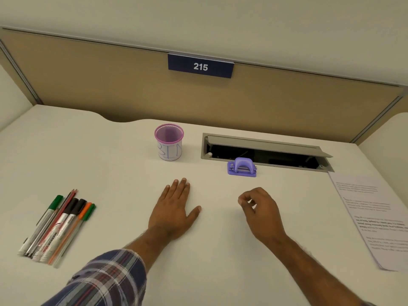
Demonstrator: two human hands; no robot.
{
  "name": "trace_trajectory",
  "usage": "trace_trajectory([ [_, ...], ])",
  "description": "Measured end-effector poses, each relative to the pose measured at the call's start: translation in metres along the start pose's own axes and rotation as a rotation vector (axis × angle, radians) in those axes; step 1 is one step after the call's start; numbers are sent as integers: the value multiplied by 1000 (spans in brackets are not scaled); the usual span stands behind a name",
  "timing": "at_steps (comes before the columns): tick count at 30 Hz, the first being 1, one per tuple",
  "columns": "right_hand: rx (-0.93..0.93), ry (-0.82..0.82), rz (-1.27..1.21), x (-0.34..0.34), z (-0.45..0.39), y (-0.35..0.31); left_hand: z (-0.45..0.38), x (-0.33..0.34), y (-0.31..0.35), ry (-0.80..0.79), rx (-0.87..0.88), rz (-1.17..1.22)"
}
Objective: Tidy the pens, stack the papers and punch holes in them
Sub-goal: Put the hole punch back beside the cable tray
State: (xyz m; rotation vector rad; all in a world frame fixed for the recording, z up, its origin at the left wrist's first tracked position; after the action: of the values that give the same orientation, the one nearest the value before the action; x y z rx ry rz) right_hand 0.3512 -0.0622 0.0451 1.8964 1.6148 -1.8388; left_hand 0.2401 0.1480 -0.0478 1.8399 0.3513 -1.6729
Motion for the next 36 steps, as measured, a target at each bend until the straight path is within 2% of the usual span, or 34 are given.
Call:
trace_trajectory([
  [15,-156,164,-248,79,-191,-98,0,4,1,13,-13,93],
  [19,-130,124,-214,101,-221,-106,2,6,-1,15,-12,92],
  [28,-45,158,-241,96,-227,-97,-1,5,-1,4,-15,84],
  [32,-72,168,-248,81,-196,-86,-2,5,-1,-2,-14,74],
  [36,-15,154,-214,66,-138,-54,-2,1,1,1,-2,33],
])
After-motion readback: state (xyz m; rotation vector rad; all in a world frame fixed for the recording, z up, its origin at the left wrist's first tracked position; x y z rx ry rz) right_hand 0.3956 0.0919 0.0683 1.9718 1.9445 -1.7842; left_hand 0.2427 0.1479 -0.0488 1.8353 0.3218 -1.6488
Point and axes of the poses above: each hand's wrist, its own z-axis away from the middle knuckle, its own x-axis out of the palm, y = z × x, the point moved 6 cm from there along -z, towards the middle knuckle, and after that the axes turned 14 degrees about -x, right-handed, at the moved point
